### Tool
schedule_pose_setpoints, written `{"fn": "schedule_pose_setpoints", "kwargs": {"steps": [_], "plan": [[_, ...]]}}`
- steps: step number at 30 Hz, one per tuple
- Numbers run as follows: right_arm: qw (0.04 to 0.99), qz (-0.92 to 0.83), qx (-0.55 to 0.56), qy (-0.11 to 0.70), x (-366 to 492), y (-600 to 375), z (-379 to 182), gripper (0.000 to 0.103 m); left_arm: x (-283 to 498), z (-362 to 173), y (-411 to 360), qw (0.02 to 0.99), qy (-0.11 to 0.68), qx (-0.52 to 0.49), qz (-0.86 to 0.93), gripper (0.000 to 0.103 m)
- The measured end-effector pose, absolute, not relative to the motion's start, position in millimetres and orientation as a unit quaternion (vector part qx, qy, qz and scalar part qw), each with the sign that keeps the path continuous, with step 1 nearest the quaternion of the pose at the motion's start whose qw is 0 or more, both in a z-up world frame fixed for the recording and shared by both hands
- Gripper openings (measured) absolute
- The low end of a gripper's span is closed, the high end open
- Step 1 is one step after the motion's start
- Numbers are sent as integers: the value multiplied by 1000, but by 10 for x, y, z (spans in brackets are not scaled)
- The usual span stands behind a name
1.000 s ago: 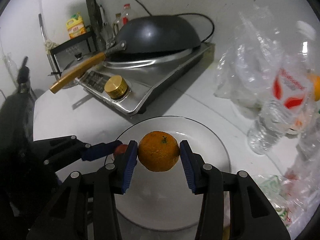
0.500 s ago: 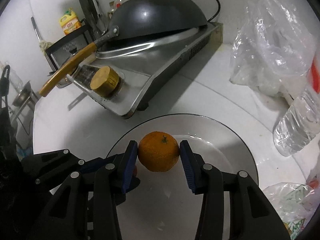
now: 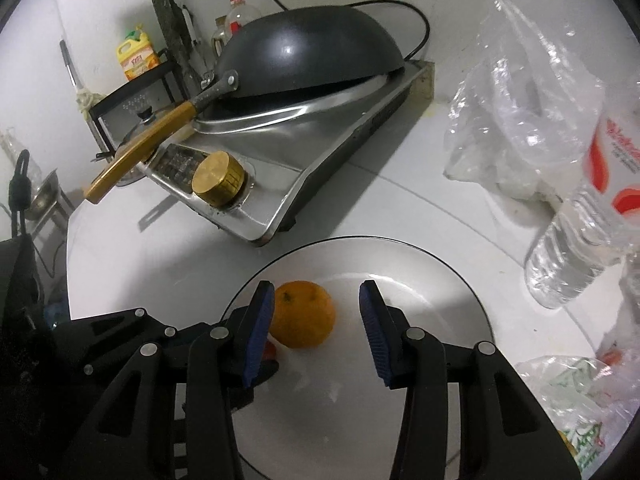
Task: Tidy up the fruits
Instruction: 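Move both open tools back to the fruit pile on the bag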
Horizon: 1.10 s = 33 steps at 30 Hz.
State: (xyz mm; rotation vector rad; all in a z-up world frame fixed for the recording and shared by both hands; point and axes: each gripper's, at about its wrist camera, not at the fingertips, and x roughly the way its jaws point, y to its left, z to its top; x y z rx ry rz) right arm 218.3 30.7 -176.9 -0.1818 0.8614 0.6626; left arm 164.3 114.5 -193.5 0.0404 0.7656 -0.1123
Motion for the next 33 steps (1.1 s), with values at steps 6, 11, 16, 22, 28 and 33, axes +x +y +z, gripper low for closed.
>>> {"fn": "schedule_pose_setpoints", "kwargs": {"steps": [6, 11, 16, 22, 28, 33], "plan": [[862, 306, -85, 396, 2051, 191, -1631, 47, 1538, -1861, 1151, 929, 367, 19, -46, 32], [868, 301, -85, 386, 1910, 86, -1535, 47, 1399, -1760, 1157, 933, 359, 9, -40, 33], [874, 296, -87, 376, 1772, -5, -1446, 47, 1296, -1673, 1142, 935, 353, 2, -35, 37], [880, 291, -88, 364, 1600, -147, -1362, 47, 1216, -1574, 1069, 939, 343, -2, -31, 38], [885, 284, -82, 359, 1472, -329, -1316, 47, 1085, -1466, 968, 944, 328, -3, -31, 63], [891, 274, -91, 351, 1353, -460, -1296, 47, 1037, -1422, 866, 944, 328, 0, -34, 63]]}}
